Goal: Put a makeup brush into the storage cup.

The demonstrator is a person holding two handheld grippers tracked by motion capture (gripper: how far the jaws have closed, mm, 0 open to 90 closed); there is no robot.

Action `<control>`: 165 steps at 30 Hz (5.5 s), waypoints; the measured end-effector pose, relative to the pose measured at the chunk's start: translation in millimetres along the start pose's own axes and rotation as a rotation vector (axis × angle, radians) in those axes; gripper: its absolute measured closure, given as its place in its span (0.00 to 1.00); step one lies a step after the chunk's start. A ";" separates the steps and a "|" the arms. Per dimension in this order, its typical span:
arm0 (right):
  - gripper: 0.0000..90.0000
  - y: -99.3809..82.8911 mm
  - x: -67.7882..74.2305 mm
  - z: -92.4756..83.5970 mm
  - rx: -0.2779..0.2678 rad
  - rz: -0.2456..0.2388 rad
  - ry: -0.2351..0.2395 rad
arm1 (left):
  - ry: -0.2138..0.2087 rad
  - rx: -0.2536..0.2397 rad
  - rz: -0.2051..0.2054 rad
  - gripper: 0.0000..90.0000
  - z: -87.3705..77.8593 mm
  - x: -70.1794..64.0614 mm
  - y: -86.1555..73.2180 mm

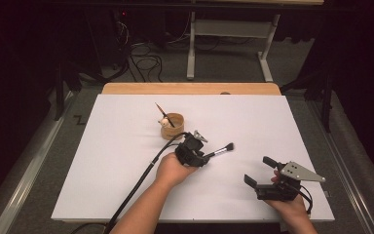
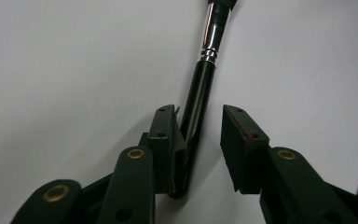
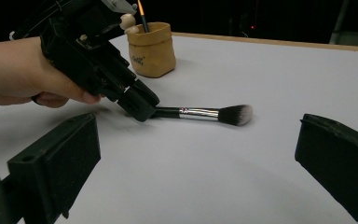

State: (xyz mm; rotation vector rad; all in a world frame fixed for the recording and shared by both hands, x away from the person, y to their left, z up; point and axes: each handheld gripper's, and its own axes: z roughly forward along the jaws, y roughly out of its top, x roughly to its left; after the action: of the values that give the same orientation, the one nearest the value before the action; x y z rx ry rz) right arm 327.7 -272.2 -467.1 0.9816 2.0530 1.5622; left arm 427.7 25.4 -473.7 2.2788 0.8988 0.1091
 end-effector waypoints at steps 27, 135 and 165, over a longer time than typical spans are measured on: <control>0.01 -0.5 -1.1 0.1 -0.001 0.016 0.007 | 0.030 0.042 0.075 0.84 -0.1 -2.7 2.5; 0.01 -2.4 -0.2 1.6 0.006 0.025 0.005 | 0.069 0.105 0.118 0.88 -62.7 2.0 -31.4; 0.01 -4.5 0.9 4.4 0.015 0.026 -0.005 | 0.019 -0.057 0.062 0.88 -90.2 14.4 -85.3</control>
State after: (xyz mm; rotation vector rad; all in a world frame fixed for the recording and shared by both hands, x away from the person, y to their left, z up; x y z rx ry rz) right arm 328.6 -269.2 -472.6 1.0206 2.0598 1.5576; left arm 361.9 130.7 -459.6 2.2561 0.8248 0.1824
